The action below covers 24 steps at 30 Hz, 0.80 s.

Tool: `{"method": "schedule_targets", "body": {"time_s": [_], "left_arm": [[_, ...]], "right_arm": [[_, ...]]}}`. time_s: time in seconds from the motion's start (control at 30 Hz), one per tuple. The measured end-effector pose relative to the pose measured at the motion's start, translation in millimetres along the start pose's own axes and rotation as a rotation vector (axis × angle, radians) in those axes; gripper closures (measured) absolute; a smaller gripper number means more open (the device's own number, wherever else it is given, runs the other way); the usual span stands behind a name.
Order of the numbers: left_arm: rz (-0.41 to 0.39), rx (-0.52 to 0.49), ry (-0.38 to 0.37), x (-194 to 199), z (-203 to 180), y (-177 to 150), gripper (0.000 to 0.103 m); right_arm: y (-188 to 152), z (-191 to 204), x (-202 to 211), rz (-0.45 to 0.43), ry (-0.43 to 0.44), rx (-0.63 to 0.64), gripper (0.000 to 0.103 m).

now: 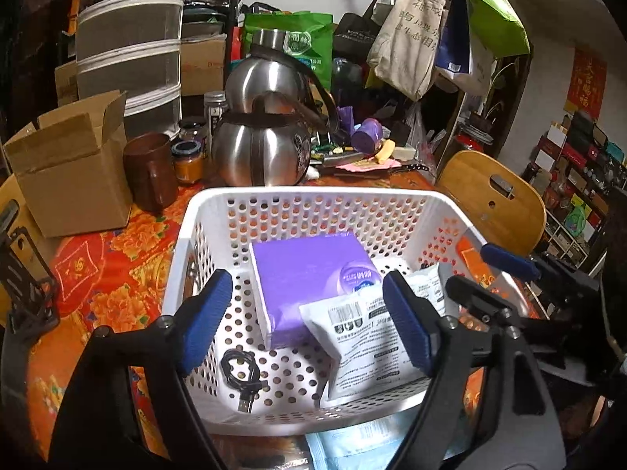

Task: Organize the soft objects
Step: 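Move both tools back to the light-blue pack on the table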

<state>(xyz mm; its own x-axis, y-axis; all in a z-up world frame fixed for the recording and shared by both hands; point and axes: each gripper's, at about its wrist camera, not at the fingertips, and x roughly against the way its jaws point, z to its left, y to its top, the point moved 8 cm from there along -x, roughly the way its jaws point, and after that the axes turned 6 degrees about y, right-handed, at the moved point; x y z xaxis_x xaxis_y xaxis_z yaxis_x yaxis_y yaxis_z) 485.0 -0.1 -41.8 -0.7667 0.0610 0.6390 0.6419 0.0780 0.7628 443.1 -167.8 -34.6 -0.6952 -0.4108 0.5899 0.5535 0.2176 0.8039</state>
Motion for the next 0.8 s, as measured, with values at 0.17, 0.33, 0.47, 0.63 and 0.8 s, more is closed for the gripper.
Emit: {"method": "schedule_targets", "body": {"time_s": [0.17,0.33,0.47,0.63,0.8], "left_arm": [[0.015,0.007,0.010,3,5,-13,0.025],[0.029,0.012,0.030,23,6,-31,0.025],[0.028,0.013,0.026,49,11,-57,0.025],[0.075,0.061,-0.016,73,20,-105,0.025],[0.105,0.063,-0.028,78,17,-153,0.024]], "right_arm": [[-6,-1,6,-0.005,-0.006,-0.010,0.040],[-17,2,27,-0.033,-0.013,-0.021,0.040],[-41,8,52,-0.051,-0.007,-0.026,0.030],[-92,13,74,-0.022,-0.015,-0.042,0.029],[-141,16,79,0.035,0.011,-0.097,0.029]]}}
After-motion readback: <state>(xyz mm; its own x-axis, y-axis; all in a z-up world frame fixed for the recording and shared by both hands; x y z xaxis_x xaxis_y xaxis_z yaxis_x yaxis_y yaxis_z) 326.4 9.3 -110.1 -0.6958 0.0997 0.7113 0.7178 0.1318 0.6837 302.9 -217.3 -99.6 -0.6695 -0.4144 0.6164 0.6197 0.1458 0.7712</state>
